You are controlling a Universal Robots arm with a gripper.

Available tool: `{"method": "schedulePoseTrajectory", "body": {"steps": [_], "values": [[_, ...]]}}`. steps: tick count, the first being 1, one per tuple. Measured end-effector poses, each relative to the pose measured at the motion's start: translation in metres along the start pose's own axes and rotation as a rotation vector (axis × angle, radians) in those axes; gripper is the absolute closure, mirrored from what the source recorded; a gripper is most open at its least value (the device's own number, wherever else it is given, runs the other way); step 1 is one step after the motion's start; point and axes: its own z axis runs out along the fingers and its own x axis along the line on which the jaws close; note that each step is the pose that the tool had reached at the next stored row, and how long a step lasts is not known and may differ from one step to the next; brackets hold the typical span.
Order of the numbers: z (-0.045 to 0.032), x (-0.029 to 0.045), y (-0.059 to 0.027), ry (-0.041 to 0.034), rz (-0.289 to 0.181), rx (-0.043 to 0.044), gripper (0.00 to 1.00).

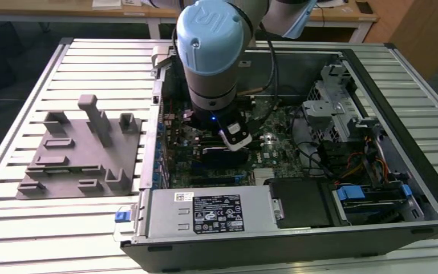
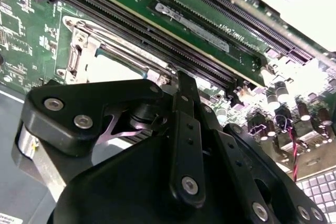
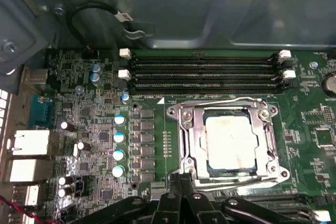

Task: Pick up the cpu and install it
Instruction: 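Install the second cpu locking lever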

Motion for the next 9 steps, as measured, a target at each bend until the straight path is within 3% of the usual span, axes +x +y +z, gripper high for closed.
{"method": "schedulePoseTrajectory", "body": {"steps": [5, 9], "values": [[0.0038, 0.0022, -0.0013, 0.0008, 0.001, -0.0211, 0.89], [0.0050, 0.0028, -0.0019, 0.0010, 0.001, -0.0270, 0.89]]}}
